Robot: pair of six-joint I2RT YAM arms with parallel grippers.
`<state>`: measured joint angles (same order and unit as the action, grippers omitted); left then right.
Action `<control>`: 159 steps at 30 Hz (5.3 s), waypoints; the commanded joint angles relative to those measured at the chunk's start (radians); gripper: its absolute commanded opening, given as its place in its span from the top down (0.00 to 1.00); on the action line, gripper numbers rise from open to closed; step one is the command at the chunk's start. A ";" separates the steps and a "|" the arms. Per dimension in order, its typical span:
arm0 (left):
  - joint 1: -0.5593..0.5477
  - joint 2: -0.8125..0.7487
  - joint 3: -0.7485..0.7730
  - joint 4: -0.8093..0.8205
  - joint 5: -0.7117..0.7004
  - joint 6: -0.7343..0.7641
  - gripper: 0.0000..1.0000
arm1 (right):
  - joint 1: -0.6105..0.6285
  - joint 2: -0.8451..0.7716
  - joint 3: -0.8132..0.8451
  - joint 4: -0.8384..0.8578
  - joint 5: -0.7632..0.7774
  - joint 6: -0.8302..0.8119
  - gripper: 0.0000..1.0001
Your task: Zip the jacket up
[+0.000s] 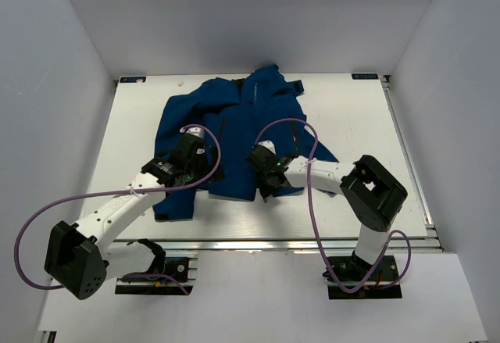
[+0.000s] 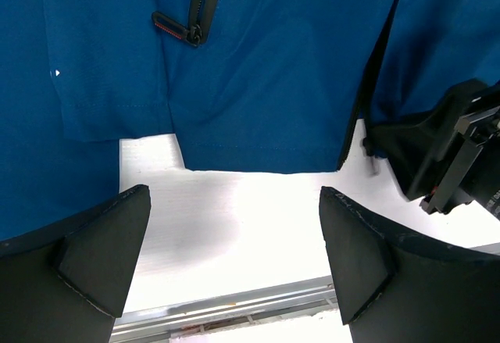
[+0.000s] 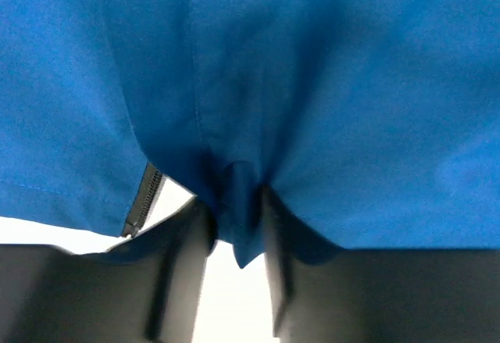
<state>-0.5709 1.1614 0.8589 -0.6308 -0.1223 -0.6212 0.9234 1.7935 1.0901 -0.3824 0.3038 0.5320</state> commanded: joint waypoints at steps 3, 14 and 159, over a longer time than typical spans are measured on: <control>-0.001 -0.029 0.023 -0.027 -0.025 -0.002 0.02 | 0.003 0.087 -0.059 -0.042 -0.058 0.046 0.95; -0.001 -0.035 0.026 -0.009 0.028 0.023 0.02 | -0.061 -0.094 -0.111 0.080 -0.219 -0.096 1.00; -0.319 -0.118 -0.204 0.806 -0.148 -0.268 1.00 | -0.466 -0.384 -0.611 1.537 -1.095 0.252 1.00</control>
<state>-0.8902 1.0714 0.6476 0.1390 -0.2550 -0.8272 0.4450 1.4212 0.4583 1.1515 -0.8406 0.8524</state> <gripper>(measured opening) 0.025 0.014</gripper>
